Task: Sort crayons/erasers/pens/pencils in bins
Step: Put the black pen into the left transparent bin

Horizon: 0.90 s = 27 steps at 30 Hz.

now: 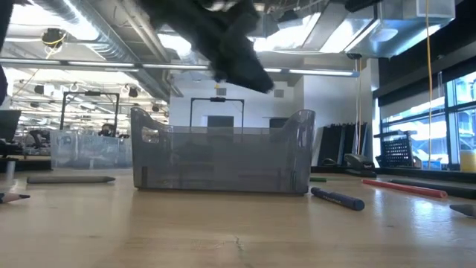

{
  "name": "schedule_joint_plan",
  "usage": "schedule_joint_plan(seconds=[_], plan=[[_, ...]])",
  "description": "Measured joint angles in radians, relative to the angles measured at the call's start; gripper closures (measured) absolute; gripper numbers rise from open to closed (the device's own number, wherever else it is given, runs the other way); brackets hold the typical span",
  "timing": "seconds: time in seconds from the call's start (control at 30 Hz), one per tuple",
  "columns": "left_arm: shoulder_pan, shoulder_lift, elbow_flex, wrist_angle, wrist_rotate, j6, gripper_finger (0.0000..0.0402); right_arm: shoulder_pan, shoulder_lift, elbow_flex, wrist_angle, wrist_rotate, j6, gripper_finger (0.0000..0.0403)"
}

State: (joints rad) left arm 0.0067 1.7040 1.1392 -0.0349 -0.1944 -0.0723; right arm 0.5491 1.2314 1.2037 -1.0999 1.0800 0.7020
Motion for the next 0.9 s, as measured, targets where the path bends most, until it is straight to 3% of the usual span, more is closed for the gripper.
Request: schedule_joint_plan(seconds=[0.23, 0.5, 0.9], plan=[[0.0, 0.18, 0.2, -0.003, 0.105, 0.056, 0.0294, 0.003, -0.006, 0.0, -0.068, 0.001, 0.026, 0.0262], [-0.006, 0.379, 0.457, -0.113, 0.233, 0.081, 0.0294, 0.002, -0.007, 0.0, -0.132, 0.0, 0.101, 0.0262], [-0.042, 0.526, 0.692, -0.1, 0.265, 0.064, 0.0294, 0.002, -0.006, 0.0, -0.307, 0.001, 0.344, 0.0262]])
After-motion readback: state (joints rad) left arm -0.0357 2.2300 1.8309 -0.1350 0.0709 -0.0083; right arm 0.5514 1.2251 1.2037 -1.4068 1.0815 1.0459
